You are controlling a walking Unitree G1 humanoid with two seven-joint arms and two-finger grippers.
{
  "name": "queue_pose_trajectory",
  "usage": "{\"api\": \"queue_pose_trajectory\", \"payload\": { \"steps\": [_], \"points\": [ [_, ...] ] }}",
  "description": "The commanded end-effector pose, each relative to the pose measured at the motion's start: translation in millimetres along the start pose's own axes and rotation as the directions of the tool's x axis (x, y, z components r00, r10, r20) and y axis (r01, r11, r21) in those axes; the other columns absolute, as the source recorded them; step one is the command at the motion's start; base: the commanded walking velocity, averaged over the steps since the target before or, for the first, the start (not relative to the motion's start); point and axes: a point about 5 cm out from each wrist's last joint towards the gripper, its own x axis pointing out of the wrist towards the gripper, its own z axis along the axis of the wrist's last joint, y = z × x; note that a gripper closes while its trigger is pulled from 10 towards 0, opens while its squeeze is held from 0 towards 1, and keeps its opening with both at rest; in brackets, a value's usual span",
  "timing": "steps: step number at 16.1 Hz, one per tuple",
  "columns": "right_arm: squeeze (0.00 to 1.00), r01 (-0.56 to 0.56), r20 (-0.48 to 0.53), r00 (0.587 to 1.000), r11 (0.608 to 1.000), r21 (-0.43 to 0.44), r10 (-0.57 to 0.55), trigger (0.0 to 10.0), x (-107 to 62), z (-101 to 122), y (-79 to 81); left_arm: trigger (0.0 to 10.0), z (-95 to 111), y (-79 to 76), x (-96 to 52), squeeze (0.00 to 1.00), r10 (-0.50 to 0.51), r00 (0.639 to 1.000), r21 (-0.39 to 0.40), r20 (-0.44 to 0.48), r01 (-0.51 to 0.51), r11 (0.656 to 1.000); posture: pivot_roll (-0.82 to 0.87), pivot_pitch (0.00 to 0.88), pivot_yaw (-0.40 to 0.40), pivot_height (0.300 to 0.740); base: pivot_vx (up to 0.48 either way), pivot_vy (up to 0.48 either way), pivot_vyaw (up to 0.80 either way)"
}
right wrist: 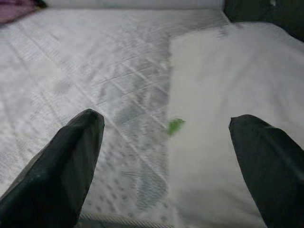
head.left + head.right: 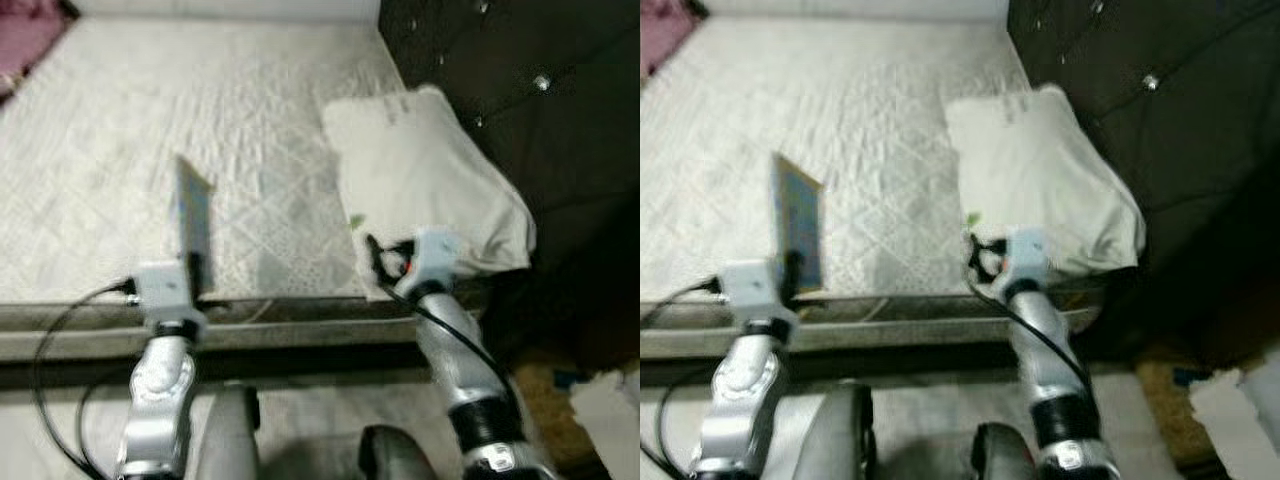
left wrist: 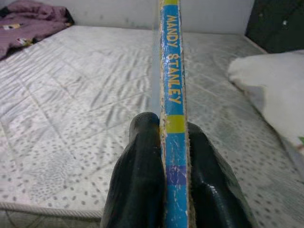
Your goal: Clean up the room
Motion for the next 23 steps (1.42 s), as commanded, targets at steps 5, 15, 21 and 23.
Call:
{"api": "queue_pose_trajectory", "payload": {
  "steps": [5, 15, 21, 23],
  "points": [
    [0.0, -0.004, 0.003, 1.0, 1.0, -0.003, 0.004, 10.0, -0.9, -0.4, -4.2, 10.0, 13.6, -5.8, 4.9, 0.0, -0.032, 0.997, -0.012, 0.066, 0.033, 0.999, -0.03, 0.091, -0.05, 0.651, 0.137, 0.0, 0.0],
    [0.0, -0.004, 0.007, 1.0, 1.0, -0.001, 0.004, 10.0, -0.4, 0.6, -3.9, 10.0, 14.7, -7.9, 6.7, 0.0, -0.053, 0.996, -0.014, 0.07, 0.054, 0.998, -0.03, 0.096, -0.044, 0.651, 0.427, 0.0, 0.0],
    [0.0, -0.003, 0.007, 1.0, 1.0, -0.001, 0.003, 10.0, 0.1, 0.8, -5.0, 10.0, 14.0, -15.2, 8.6, 0.0, -0.069, 0.996, -0.044, 0.062, 0.072, 0.996, -0.03, 0.099, -0.046, 0.651, 0.051, 0.0, 0.0],
    [0.0, -0.003, 0.007, 1.0, 1.0, -0.001, 0.003, 10.0, -0.1, 0.8, -5.3, 10.0, 13.4, -17.0, 9.7, 0.0, -0.071, 0.996, -0.05, 0.057, 0.074, 0.996, -0.04, 0.099, -0.047, 0.651, 0.0, 0.0, 0.0]
  ]
}}
